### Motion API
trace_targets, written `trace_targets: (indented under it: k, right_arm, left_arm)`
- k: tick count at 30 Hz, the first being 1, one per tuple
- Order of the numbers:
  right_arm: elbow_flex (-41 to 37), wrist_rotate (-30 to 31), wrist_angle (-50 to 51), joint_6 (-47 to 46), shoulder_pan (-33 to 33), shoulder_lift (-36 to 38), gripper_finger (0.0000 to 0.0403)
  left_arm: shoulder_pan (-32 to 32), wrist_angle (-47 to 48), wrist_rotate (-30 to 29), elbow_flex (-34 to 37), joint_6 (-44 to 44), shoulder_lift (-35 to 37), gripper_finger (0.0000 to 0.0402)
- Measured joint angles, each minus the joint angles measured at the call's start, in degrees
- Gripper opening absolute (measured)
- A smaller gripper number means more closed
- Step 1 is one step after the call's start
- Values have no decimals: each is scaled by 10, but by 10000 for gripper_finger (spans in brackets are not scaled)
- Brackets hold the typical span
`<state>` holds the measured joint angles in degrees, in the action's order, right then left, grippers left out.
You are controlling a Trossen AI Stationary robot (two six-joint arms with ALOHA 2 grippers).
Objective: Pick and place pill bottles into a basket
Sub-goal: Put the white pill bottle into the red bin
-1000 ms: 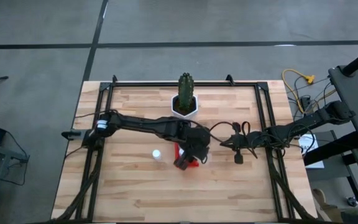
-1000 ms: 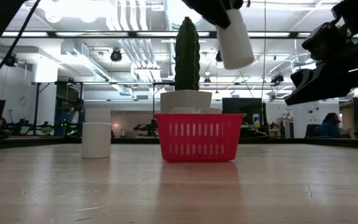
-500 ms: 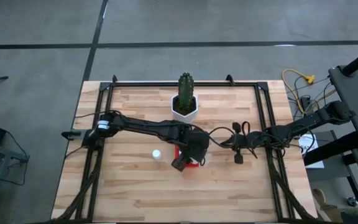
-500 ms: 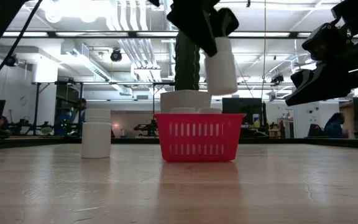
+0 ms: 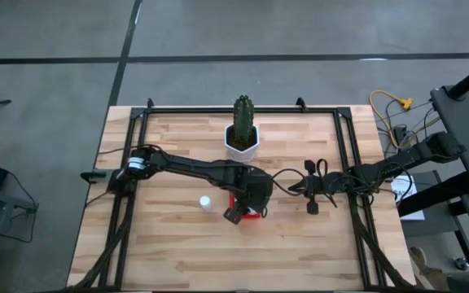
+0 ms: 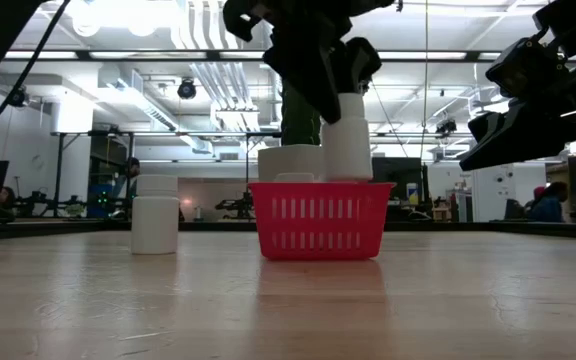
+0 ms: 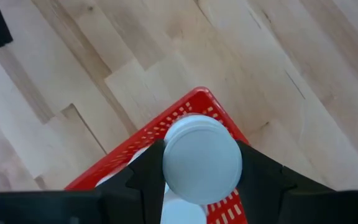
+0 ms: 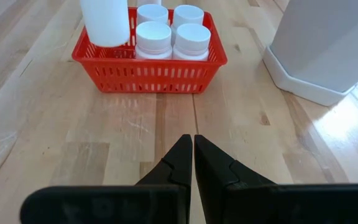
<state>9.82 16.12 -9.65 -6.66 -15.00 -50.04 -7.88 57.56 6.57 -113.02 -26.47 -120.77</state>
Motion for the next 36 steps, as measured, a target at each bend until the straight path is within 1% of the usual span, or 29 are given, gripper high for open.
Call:
trace_targets:
  k: [9,18,24,36]
  right_arm:
    - [-1,0,0,-2,0,0,8]
    - [-4,0,0,-5,0,0,8]
    - [-5,0,0,-11,0,0,8]
    - [-7,0,0,-13,0,0,8]
  left_arm:
    - [0,-11,0,2,0,0,141]
    - [0,-57,2,44,-15,0,141]
    - [0,-61,4,46,-58,0,141]
    - [0,-60,13,48,-176,-12,141]
